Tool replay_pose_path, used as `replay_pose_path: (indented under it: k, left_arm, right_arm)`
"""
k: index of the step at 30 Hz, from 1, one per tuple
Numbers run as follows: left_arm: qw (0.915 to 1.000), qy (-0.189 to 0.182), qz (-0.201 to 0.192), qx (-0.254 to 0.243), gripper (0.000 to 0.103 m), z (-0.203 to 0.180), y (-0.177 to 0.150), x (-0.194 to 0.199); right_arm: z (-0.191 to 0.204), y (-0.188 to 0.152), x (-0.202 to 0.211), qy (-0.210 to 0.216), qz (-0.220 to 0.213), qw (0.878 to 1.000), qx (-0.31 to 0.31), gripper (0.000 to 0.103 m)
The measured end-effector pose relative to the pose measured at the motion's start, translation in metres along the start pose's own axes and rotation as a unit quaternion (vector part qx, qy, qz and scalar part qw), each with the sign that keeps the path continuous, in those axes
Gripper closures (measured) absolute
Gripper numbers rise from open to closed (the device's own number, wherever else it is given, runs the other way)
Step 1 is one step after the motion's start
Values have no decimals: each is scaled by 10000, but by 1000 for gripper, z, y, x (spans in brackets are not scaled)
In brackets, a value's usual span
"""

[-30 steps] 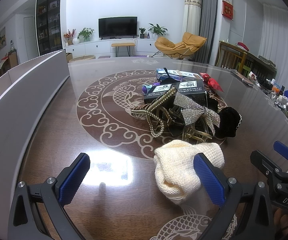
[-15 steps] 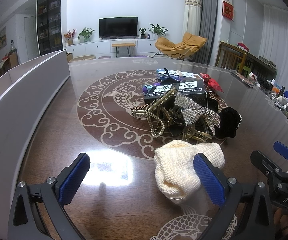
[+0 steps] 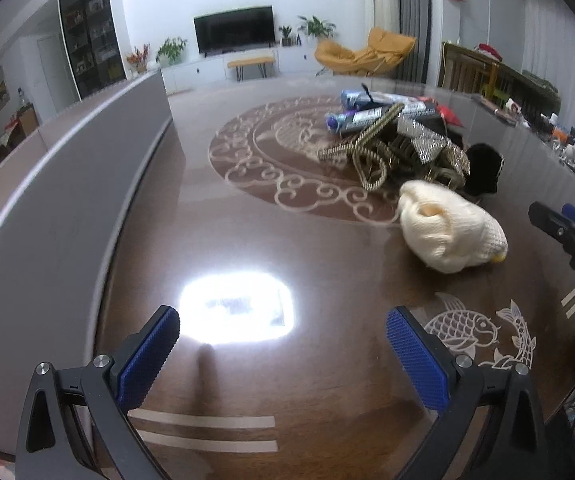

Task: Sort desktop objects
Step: 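Move the left tool toward the cream knit glove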

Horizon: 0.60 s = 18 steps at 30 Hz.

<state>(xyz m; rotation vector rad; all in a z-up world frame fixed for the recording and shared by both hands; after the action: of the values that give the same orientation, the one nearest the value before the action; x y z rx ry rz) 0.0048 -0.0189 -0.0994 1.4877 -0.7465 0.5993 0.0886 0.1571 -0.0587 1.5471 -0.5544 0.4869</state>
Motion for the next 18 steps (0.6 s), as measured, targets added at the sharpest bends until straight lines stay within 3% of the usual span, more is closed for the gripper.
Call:
replay_pose_path:
  k: [7, 12, 18]
  left_arm:
    - [9986, -503, -38, -125, 0, -50, 15, 6]
    - [9965, -803, -141, -166, 0, -81, 51, 1]
    - [9981, -508, 149, -320, 0, -94, 67, -33]
  right_arm:
    - [-2, 4, 1, 22, 55, 10000, -34, 0]
    - [-8, 6, -2, 37, 66, 10000, -59, 0]
    - [-13, 10, -3, 100, 54, 9999, -85, 0]
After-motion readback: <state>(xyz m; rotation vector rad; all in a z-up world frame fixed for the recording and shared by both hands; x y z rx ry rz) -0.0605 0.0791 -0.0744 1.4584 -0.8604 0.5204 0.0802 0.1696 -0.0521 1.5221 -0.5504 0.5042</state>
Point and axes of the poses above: each gripper's, at about its wrist camera, not at the fingertips, and x roughly against the way its jaws point, z to its left, y to its top, the point moved 5 cm from there along -x, roughly the way its jaws point, and after that the axes turned 10 degrees about -y, right-handed, at the moved point
